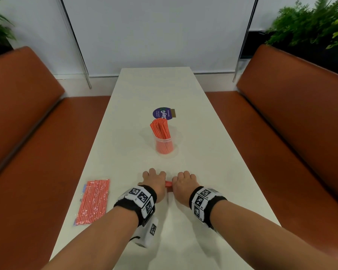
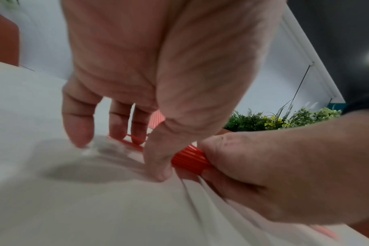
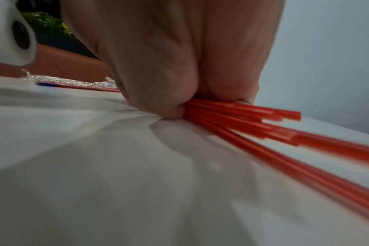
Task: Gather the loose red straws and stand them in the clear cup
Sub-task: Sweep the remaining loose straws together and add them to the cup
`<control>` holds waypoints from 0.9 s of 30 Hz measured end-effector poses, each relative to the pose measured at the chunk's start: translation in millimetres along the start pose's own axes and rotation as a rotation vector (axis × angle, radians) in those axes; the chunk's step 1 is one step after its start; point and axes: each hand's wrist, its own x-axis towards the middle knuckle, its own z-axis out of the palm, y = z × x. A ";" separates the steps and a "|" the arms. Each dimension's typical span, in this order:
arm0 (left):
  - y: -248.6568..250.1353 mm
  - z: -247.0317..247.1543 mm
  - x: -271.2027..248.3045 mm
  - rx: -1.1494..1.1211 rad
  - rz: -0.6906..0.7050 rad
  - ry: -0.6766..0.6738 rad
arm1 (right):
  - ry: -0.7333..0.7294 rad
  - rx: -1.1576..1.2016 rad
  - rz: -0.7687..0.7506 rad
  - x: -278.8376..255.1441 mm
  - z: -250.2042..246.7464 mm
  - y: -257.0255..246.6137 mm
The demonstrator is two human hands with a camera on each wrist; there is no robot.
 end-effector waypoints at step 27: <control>-2.4 -17.8 4.1 0.008 -0.151 0.057 | -0.076 0.044 0.127 7.5 -6.1 -8.6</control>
